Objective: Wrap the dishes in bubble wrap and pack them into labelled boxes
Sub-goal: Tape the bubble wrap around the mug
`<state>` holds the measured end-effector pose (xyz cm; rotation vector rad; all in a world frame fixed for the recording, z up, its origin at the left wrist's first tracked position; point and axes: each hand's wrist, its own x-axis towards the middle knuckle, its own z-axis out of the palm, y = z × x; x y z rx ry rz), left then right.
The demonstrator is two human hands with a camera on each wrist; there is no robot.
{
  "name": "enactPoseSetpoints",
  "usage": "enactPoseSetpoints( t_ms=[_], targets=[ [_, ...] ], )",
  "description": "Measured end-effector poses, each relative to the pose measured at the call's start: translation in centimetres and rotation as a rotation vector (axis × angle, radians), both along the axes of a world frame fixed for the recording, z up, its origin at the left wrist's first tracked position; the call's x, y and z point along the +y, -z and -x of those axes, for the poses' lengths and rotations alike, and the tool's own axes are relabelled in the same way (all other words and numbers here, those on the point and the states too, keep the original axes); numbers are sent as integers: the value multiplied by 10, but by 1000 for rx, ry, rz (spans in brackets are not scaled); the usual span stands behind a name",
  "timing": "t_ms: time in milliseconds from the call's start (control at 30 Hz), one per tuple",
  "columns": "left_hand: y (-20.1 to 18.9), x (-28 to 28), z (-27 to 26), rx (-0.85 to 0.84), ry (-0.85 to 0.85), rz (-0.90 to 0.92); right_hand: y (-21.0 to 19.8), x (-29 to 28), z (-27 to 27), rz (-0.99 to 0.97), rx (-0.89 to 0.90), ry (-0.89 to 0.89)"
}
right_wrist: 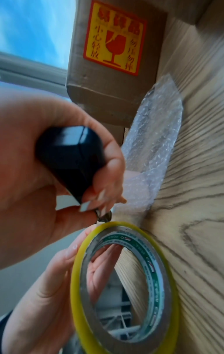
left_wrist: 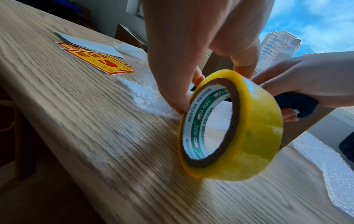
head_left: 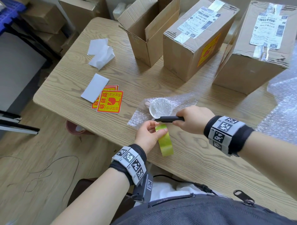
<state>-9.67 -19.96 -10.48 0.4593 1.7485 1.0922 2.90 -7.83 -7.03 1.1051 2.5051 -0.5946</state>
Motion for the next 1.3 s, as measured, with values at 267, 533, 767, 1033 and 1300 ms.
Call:
enactPoseSetpoints(
  t_ms=[267, 533, 767, 1033, 1300],
  targets=[
    [-2, -2, -5, -8, 41, -51, 0, -8, 7, -194, -8, -80],
    [-9, 5, -20, 14, 75, -89, 2, -6, -1, -18, 95, 81],
    [-12, 3, -9, 28, 53, -66, 15, -13, -52, 54, 263, 342],
    [-16, 11, -11, 35, 110, -75, 63, -35, -75, 47, 64, 337],
    [-20, 27, -12, 19, 206, -45, 46, -32, -55, -79, 427, 470]
  ],
)
